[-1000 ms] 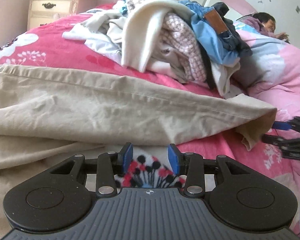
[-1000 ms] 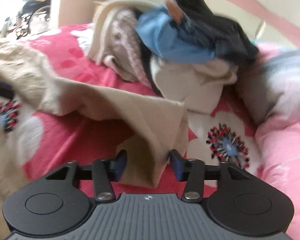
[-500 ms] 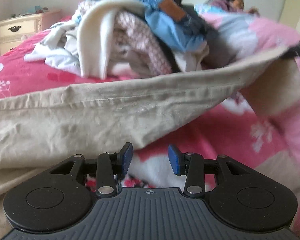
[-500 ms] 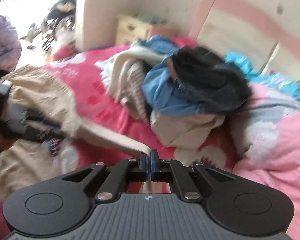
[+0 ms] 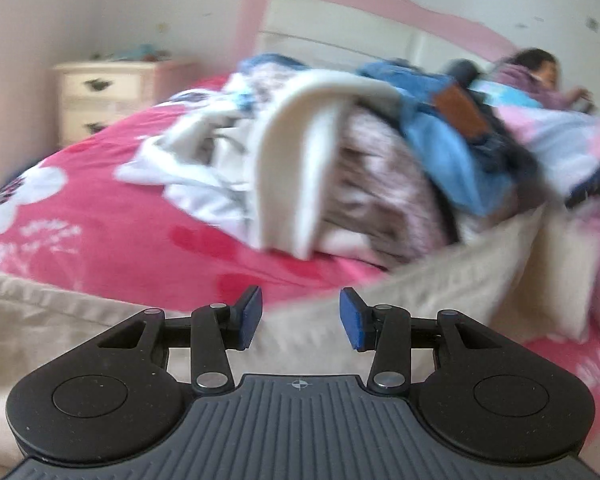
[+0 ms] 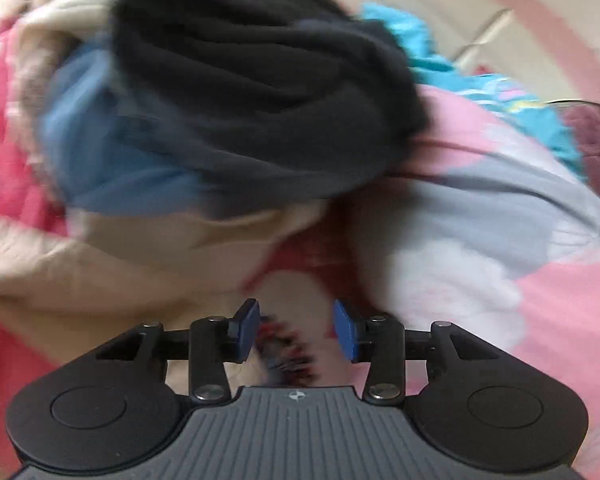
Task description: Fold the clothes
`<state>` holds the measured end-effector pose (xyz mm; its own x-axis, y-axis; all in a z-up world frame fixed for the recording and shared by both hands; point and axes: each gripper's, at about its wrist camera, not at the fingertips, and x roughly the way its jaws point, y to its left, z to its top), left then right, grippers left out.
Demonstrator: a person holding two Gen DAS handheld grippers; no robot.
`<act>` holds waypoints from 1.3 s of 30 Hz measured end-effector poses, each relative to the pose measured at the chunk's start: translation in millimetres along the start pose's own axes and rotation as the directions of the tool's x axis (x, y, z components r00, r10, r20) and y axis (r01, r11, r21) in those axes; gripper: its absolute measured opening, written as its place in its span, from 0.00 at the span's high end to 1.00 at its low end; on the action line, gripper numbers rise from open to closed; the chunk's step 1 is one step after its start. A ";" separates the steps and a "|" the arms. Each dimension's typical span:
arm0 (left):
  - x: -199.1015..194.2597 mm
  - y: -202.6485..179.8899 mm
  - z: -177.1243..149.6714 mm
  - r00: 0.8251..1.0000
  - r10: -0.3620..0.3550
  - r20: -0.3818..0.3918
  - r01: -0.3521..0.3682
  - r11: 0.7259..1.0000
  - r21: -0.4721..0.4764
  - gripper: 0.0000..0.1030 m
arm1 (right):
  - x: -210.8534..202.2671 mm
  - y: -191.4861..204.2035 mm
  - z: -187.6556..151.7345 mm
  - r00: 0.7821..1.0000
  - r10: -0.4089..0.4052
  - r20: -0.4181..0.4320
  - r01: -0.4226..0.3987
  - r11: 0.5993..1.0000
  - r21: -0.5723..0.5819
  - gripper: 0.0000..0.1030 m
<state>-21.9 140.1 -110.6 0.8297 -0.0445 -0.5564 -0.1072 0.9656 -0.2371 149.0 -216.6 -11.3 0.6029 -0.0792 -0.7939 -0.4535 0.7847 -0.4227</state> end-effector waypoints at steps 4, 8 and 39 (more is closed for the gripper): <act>-29.0 13.4 -5.7 1.000 0.005 -0.006 -0.005 1.000 -0.001 0.57 | -30.2 7.0 -38.3 0.986 0.012 0.164 -0.022 0.998 0.059 0.56; -53.0 24.0 -20.2 0.998 0.020 -0.063 -0.020 1.000 -0.002 0.57 | -72.4 79.7 -83.2 0.917 0.245 0.316 -0.187 0.961 -0.204 0.56; -30.3 -36.1 -85.4 0.974 0.180 -0.137 -0.082 0.845 0.528 0.56 | -76.7 190.0 -97.7 0.833 0.453 0.318 -0.230 0.805 -0.547 0.98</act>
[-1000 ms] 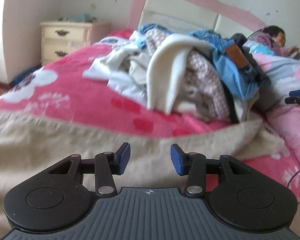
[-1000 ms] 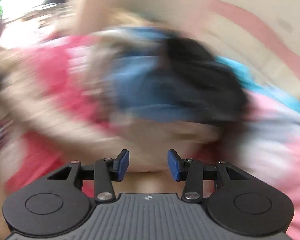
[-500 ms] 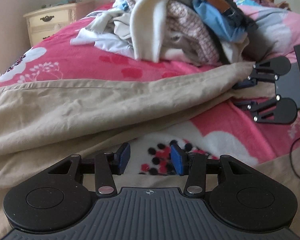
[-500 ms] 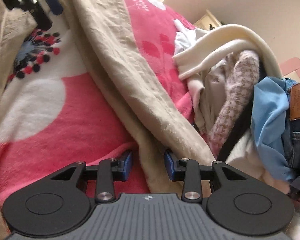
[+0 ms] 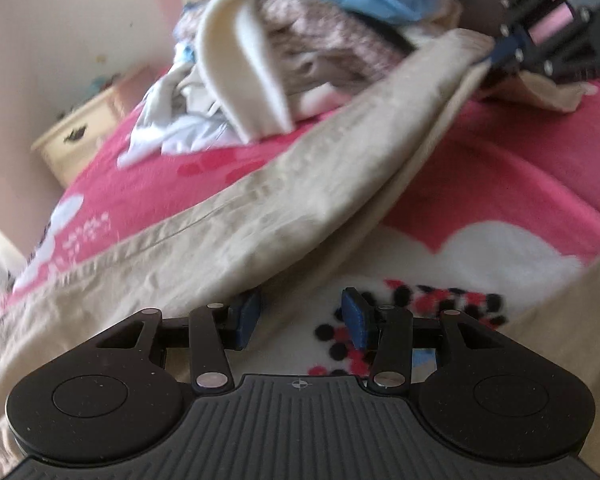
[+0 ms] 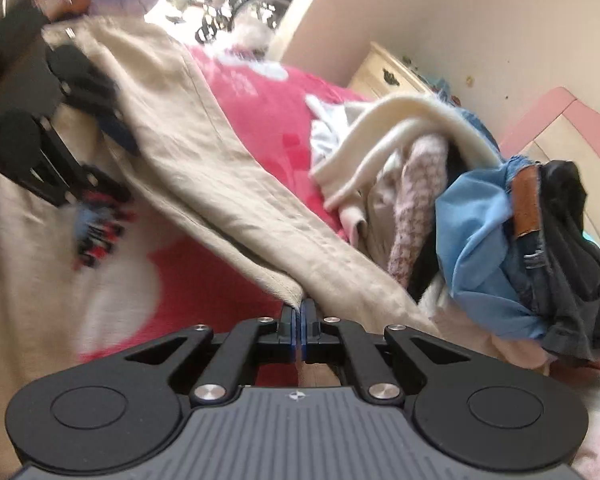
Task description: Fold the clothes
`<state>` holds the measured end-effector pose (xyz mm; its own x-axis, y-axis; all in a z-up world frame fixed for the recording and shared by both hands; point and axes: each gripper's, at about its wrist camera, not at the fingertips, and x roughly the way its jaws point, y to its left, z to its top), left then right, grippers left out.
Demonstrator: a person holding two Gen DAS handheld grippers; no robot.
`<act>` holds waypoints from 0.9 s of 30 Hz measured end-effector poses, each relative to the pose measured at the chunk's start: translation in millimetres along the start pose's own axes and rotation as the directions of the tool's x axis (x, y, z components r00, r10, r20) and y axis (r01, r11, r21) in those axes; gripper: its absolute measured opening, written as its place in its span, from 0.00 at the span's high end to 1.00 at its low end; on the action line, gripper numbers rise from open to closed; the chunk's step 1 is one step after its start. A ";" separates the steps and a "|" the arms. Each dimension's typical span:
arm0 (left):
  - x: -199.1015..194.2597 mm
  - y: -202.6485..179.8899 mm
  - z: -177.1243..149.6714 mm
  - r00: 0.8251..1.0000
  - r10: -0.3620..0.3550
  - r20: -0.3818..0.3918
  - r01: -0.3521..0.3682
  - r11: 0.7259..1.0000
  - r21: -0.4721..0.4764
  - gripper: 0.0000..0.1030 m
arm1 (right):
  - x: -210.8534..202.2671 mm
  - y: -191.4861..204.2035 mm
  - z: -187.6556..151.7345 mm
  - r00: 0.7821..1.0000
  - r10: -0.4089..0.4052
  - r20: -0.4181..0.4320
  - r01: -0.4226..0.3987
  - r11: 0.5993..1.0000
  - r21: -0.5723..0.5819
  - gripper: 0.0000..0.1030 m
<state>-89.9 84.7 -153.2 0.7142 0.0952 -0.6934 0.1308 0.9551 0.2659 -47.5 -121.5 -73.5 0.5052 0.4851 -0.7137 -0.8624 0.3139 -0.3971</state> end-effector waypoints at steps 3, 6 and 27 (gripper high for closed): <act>-9.0 -6.1 -5.1 1.000 -0.014 0.016 0.013 1.000 0.026 0.56 | -10.3 2.9 -9.5 0.999 0.046 -0.018 -0.046 0.998 0.035 0.98; -9.1 -10.2 -12.1 0.999 -0.037 0.005 0.037 0.998 0.044 0.77 | 0.3 11.1 -19.7 0.997 0.050 -0.056 -0.049 0.998 0.029 0.98; -39.1 1.9 -23.9 0.976 -0.211 -0.051 0.213 0.976 0.046 0.69 | -48.4 -83.6 -143.4 0.986 0.038 -0.165 0.124 0.496 0.859 0.59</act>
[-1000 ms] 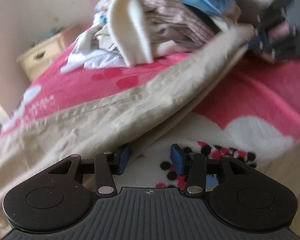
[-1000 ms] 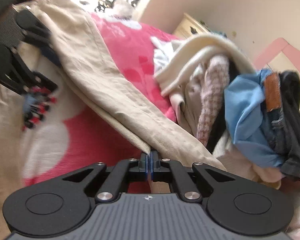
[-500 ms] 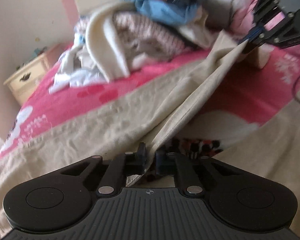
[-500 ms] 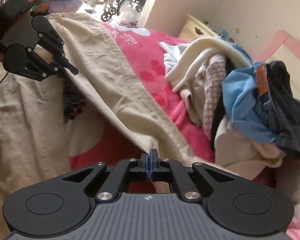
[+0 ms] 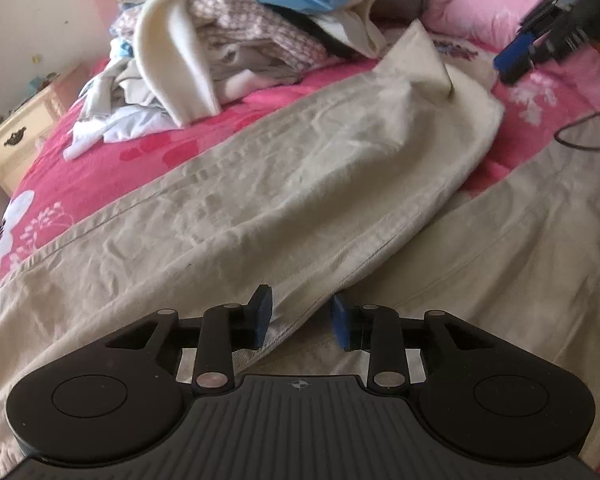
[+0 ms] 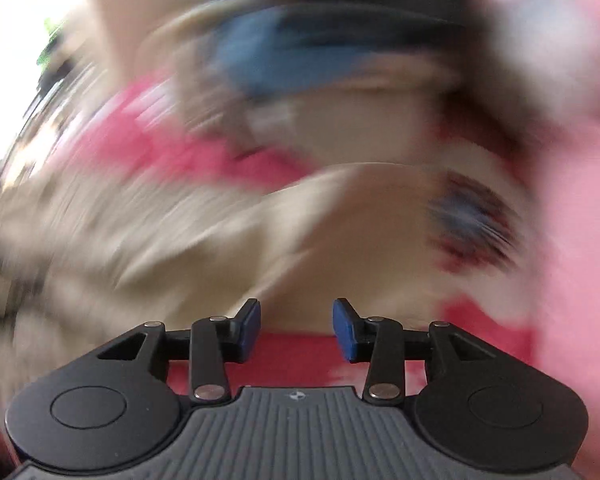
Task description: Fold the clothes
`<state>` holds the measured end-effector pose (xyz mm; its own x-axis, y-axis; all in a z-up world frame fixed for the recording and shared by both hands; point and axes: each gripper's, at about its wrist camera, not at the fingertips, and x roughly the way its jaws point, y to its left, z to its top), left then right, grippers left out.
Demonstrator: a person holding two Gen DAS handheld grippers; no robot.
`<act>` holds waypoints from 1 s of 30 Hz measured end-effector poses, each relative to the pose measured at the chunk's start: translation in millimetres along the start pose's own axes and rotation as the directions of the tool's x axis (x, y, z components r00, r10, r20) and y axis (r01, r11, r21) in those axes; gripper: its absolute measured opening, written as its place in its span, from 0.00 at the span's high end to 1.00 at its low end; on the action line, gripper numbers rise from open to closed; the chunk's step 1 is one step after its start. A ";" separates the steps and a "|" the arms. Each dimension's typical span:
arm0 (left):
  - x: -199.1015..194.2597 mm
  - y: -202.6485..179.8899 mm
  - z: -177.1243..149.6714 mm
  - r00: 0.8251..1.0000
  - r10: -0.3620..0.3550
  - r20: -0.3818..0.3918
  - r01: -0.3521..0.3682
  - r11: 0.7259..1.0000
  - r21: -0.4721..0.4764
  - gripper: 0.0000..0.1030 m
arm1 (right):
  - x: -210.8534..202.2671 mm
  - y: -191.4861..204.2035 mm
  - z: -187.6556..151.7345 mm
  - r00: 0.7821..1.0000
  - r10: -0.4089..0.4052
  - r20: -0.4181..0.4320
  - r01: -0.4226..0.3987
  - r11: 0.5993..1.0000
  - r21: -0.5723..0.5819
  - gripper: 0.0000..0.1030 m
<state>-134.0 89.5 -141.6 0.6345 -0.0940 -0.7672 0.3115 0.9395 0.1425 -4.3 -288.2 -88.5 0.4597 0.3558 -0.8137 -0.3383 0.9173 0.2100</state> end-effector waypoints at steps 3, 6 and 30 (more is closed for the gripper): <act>-5.1 2.1 4.4 0.999 -0.012 0.037 0.014 0.998 -0.056 0.69 | 16.1 -51.4 3.3 0.996 -0.079 -0.043 0.088 0.951 0.296 0.58; 0.0 -0.3 9.7 0.998 -0.028 0.051 0.033 0.995 -0.097 0.69 | 35.6 -66.7 2.6 0.995 -0.086 -0.059 0.102 0.916 0.389 0.58; 29.2 -31.2 16.7 0.998 -0.047 0.042 0.050 0.998 -0.050 0.68 | 12.2 4.9 -19.7 0.862 -0.505 0.047 0.507 0.855 -0.107 0.73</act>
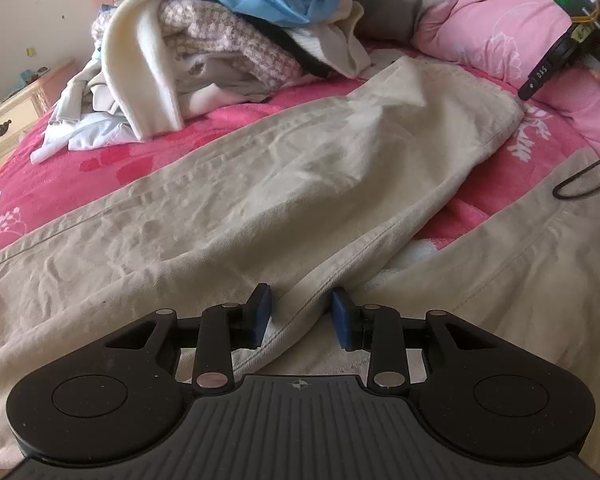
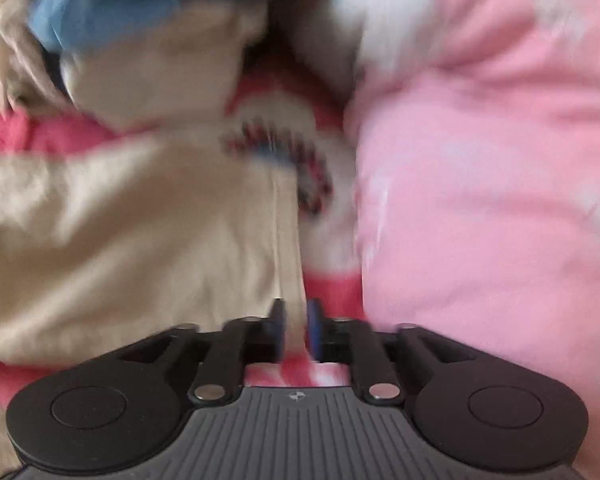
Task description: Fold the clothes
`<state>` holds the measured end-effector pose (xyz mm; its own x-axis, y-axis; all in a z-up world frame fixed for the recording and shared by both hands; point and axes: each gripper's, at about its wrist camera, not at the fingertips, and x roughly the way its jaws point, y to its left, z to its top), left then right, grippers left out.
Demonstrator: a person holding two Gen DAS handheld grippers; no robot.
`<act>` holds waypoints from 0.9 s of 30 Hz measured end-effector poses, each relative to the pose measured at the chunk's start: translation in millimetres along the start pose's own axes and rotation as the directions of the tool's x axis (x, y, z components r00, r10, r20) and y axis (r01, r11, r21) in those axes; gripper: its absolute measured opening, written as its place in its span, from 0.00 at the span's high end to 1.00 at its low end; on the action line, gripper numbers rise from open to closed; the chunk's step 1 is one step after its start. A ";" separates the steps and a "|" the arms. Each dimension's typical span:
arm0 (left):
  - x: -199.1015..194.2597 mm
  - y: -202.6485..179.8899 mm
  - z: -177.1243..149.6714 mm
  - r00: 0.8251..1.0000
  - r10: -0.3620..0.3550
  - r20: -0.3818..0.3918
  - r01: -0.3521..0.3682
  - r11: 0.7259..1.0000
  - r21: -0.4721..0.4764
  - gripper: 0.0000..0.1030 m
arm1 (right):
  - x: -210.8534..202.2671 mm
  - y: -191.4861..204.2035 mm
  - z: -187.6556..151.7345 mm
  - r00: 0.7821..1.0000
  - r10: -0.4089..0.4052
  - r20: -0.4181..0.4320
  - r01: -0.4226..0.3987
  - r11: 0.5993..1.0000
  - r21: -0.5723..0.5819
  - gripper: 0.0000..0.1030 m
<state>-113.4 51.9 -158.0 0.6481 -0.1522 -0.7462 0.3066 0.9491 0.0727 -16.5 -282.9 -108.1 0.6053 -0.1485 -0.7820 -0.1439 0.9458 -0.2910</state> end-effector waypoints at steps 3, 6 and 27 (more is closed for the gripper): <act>-3.4 1.5 1.4 1.000 -0.003 0.004 0.003 1.000 -0.010 0.68 | -13.1 18.4 7.3 0.990 0.022 0.136 -0.007 0.993 -0.114 0.69; -5.0 3.7 4.3 1.000 -0.010 0.016 0.011 0.999 -0.037 0.68 | -2.5 25.7 19.6 0.980 0.116 0.162 -0.093 0.986 -0.140 0.69; 0.5 2.3 7.9 1.000 -0.003 0.000 0.003 0.999 -0.037 0.67 | 23.2 12.7 103.9 0.893 0.428 0.142 -0.414 0.903 -0.118 0.39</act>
<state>-106.9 51.8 -153.0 0.6471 -0.1549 -0.7465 0.2823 0.9582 0.0459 77.0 -244.3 -72.7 0.5898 0.3132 -0.7444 -0.4727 0.8812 -0.0037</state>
